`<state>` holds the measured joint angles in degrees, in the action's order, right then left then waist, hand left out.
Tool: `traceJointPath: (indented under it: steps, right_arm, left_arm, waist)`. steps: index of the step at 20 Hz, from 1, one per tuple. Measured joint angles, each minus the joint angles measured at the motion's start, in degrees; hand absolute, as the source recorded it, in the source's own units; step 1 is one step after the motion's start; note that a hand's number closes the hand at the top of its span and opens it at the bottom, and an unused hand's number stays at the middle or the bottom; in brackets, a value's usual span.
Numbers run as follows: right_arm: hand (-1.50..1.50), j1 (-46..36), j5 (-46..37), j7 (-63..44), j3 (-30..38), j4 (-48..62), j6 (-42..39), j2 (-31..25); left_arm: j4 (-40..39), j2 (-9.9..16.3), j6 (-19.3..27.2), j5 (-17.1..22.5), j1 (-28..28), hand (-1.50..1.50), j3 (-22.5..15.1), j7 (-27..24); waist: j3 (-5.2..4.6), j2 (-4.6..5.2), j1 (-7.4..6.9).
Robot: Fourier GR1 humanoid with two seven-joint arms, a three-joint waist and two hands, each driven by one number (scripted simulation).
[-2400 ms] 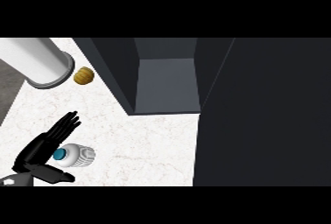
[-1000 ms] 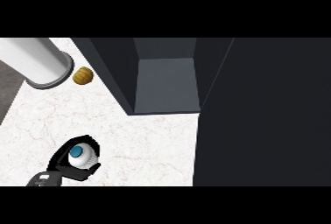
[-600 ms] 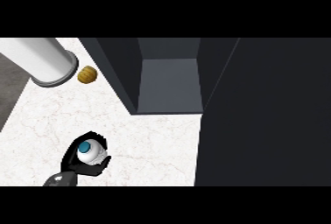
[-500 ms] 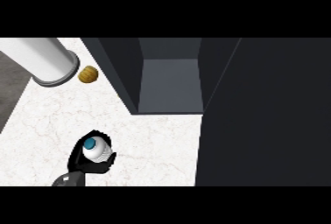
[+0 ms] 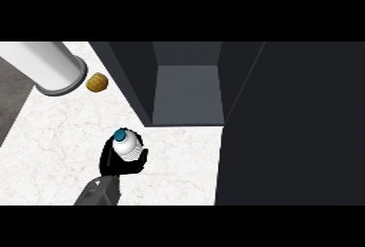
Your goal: Pick up the bottled water, place it into the cabinet and close the cabinet
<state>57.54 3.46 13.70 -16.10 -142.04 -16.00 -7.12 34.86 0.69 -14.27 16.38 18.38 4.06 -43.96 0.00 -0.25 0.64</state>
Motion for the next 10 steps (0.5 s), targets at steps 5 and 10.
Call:
traceJointPath:
  steps: [5, 10]
  right_arm:
    - [-1.50, -0.2, 0.2, -0.5, 0.1, -0.2, 0.2, 0.0]
    - [-1.50, 0.4, 0.2, 0.7, 0.8, 0.1, -0.4, -0.3]
  left_arm:
    - [6.9, -0.5, 6.4, 6.9, 1.1, 1.50, -8.0, 5.7]
    - [14.0, -0.6, 16.0, 7.4, 3.5, 1.50, -13.6, 10.5]
  waist:
    - [0.00, -0.08, 0.14]
    - [0.02, -0.09, 0.16]
